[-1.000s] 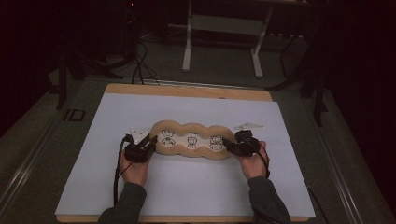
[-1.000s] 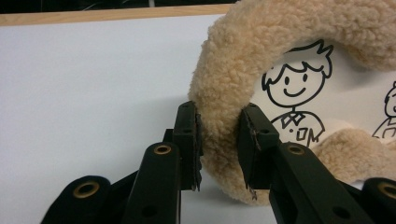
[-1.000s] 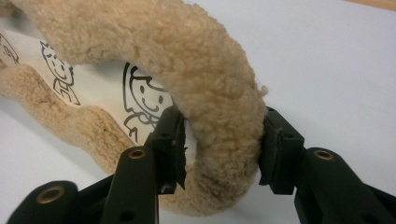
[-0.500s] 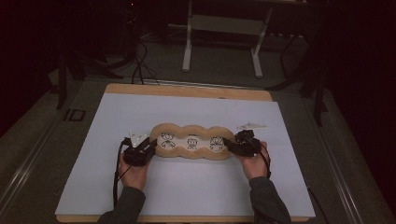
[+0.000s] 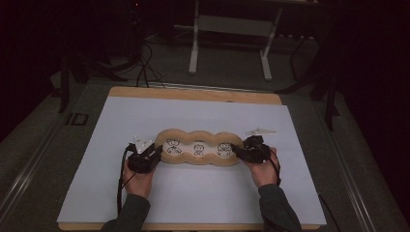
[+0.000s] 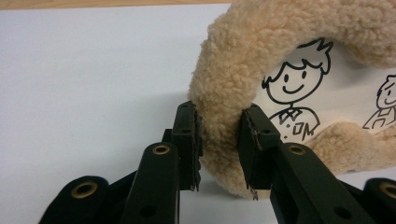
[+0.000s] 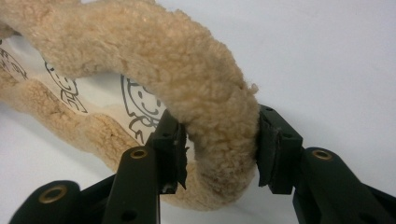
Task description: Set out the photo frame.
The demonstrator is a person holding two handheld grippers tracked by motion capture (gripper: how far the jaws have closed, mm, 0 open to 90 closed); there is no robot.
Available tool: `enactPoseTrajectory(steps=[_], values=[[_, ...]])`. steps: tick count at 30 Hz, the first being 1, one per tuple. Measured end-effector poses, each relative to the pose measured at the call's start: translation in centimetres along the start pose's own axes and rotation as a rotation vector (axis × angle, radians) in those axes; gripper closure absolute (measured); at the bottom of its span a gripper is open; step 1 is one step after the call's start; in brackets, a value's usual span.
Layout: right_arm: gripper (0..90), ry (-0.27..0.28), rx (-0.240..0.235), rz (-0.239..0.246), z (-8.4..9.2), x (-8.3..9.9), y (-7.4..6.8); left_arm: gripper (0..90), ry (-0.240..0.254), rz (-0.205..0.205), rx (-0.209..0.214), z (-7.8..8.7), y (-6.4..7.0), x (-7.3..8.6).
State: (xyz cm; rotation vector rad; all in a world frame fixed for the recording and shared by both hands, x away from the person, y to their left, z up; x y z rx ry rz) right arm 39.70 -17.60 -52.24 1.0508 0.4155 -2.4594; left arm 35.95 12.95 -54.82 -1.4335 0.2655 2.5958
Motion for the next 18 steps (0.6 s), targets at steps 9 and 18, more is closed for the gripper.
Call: enactPoseTrajectory(steps=[9, 18], values=[[56.5, 0.001, -0.007, 0.002, 0.11, 0.23, -0.06, 71.0, -0.009, 0.003, 0.011, 0.18, 0.0, 0.21], [56.1, 0.004, -0.008, -0.001, 0.16, 0.36, -0.09, 71.1, -0.001, 0.007, 0.018, 0.29, -0.01, 0.41]])
Point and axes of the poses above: each handheld gripper's, and its own axes: z roughly backward along the jaws, x roughly out of its underside, y roughly to its right, the point moved 7 cm from there along -z, roughly forward along the jaws, and after that the axes turned 1 degree about -x, right-handed, at the moved point
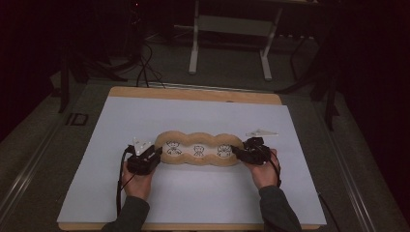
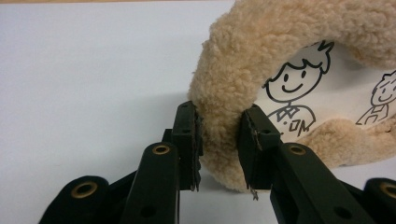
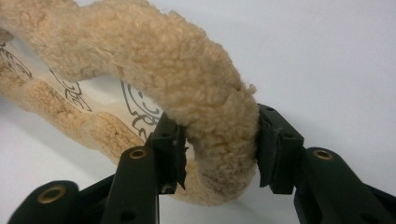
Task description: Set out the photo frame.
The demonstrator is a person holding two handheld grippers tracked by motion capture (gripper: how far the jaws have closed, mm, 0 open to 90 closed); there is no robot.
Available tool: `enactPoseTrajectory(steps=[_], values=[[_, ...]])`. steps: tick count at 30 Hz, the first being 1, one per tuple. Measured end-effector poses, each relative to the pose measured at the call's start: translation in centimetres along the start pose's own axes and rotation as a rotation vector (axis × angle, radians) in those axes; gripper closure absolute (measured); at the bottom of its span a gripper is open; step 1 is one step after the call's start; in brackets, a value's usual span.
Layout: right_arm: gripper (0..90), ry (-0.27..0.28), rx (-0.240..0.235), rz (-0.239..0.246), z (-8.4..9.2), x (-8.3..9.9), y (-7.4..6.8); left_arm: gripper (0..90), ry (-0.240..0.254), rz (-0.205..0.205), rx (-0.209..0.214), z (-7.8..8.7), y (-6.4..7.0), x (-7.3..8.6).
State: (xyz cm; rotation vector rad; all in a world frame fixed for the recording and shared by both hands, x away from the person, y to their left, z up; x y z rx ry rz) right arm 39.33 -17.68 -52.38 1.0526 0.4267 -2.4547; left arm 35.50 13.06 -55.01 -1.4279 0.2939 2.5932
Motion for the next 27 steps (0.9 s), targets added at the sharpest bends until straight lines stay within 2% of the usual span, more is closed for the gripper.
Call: enactPoseTrajectory(steps=[6, 17, 21, 27], values=[[55.8, 0.011, -0.01, -0.001, 0.05, 0.19, 0.03, 71.3, -0.003, 0.002, -0.007, 0.11, 0.05, 0.04], [53.9, 0.008, -0.02, -0.02, 0.07, 0.22, 0.05, 70.7, -0.019, 0.011, 0.01, 0.06, -0.09, -0.08], [47.4, -0.002, -0.02, -0.036, -0.04, 0.28, 0.18, 67.2, -0.03, 0.004, 0.016, 0.14, -0.22, -0.03], [38.2, 0.002, -0.012, -0.026, 0.11, 0.56, 0.33, 57.6, -0.035, -0.005, 0.013, 0.41, -0.37, 0.05]])
Point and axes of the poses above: each handheld gripper's, and its own axes: z roughly backward along the jaws, x roughly out of its underside, y roughly to its right, the point moved 7 cm from there along -z, roughly forward along the jaws, and after that the axes turned 1 degree about -x, right-handed, at the moved point
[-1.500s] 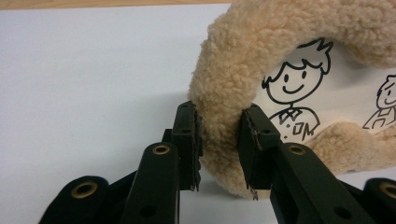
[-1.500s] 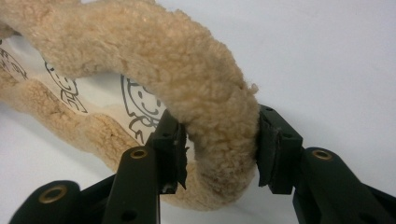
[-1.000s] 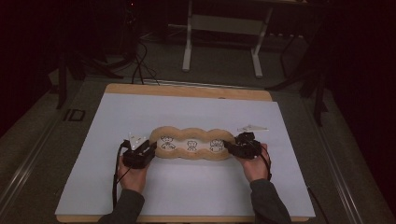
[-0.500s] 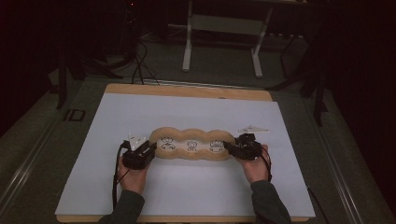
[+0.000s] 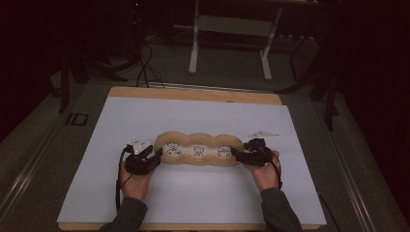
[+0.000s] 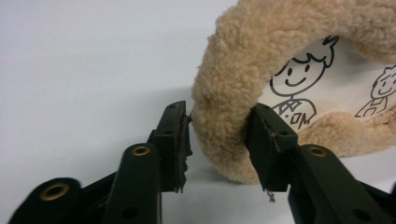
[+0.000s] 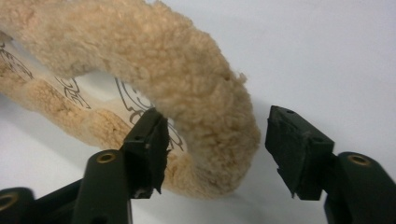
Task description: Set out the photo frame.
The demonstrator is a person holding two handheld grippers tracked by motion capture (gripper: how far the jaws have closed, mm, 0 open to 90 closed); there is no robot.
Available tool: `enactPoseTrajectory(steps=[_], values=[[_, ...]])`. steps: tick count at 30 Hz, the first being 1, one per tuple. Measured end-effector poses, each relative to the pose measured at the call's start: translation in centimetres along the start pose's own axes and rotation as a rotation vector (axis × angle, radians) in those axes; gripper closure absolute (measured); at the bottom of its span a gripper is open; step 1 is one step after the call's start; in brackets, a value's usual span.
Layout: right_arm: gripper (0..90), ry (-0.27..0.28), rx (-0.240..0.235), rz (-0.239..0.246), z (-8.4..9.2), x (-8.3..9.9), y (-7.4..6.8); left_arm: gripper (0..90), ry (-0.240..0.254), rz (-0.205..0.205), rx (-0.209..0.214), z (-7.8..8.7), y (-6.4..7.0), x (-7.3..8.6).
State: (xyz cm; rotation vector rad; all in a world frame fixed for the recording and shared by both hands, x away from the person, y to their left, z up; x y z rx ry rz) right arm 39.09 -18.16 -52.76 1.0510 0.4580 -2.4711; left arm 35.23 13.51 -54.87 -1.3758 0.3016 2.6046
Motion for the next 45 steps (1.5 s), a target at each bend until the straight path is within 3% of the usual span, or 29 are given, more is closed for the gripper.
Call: enactPoseTrajectory(steps=[15, 28, 39, 45], values=[[37.8, 0.017, -0.012, 0.02, 1.9, 0.3, 0.2, 52.9, -0.012, 0.007, 0.038, 1.8, -1.2, 0.0], [40.9, 0.018, -0.028, 0.035, 3.5, 1.0, 0.3, 54.4, -0.017, -0.035, 0.085, 3.8, -1.9, 0.8], [42.4, 0.015, -0.023, 0.033, 4.6, 2.9, 0.8, 53.0, -0.035, -0.083, 0.081, 4.9, -2.7, 1.2], [42.3, 0.003, -0.016, 0.022, 4.6, 4.2, 1.5, 52.6, -0.049, -0.076, 0.084, 5.3, -3.5, 1.8]])
Point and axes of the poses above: each handheld gripper's, and its own axes: z roughly backward along the jaws, x roughly out of its underside, y roughly to its right, the point moved 7 cm from there along -z, roughly forward along the jaws, and after that the axes turned 1 degree about -x, right-handed, at the moved point
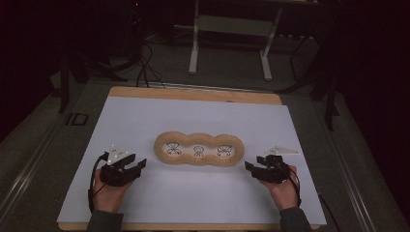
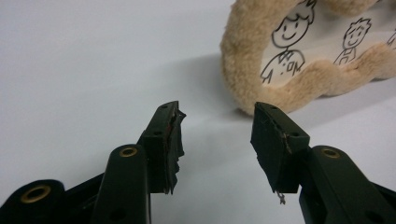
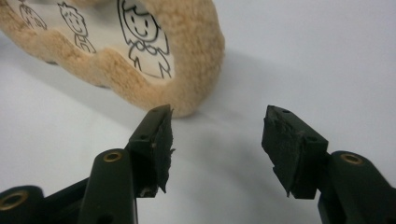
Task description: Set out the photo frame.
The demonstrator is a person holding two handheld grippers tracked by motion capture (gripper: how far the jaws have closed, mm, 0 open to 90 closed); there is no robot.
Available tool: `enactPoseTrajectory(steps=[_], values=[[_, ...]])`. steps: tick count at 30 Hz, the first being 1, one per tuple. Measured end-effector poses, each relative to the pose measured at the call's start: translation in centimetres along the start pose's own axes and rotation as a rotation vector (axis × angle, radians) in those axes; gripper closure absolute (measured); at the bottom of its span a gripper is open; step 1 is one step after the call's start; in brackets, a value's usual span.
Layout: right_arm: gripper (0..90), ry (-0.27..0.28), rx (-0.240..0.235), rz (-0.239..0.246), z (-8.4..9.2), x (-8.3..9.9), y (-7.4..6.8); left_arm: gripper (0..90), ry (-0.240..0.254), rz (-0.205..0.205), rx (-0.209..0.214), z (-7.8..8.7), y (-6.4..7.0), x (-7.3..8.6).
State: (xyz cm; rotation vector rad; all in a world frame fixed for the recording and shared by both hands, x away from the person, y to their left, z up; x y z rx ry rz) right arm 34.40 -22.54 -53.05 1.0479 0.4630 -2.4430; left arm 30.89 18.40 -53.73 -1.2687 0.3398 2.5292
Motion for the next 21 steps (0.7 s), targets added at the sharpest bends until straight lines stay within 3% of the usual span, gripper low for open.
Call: enactPoseTrajectory(steps=[7, 11, 15, 18, 21], values=[[42.3, -0.016, 0.007, -0.01, -0.4, 1.4, 0.5, 52.0, -0.014, -0.01, 0.036, 0.0, -0.2, 0.4], [42.2, -0.009, -0.008, -0.028, -0.4, 1.6, 0.7, 52.1, -0.022, -0.035, 0.087, -0.4, 0.0, 0.7], [42.2, -0.01, -0.007, -0.033, -0.5, 2.0, 0.9, 52.1, -0.026, -0.054, 0.103, -0.7, 0.1, 1.0], [42.1, -0.017, 0.006, -0.042, -0.4, 2.6, 1.4, 51.8, -0.04, -0.109, 0.08, -1.0, 0.1, 1.2], [41.2, -0.009, 0.023, -0.056, -0.3, 2.9, 2.1, 50.6, -0.049, -0.164, 0.021, -1.1, -0.3, 1.3]])
Point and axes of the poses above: each handheld gripper's, and its own axes: z roughly backward along the jaws, x roughly out of its underside, y roughly to its right, the point moved 7 cm from there along -z, roughly forward along the jaws, and after that the axes turned 1 degree about -x, right-handed, at the moved point
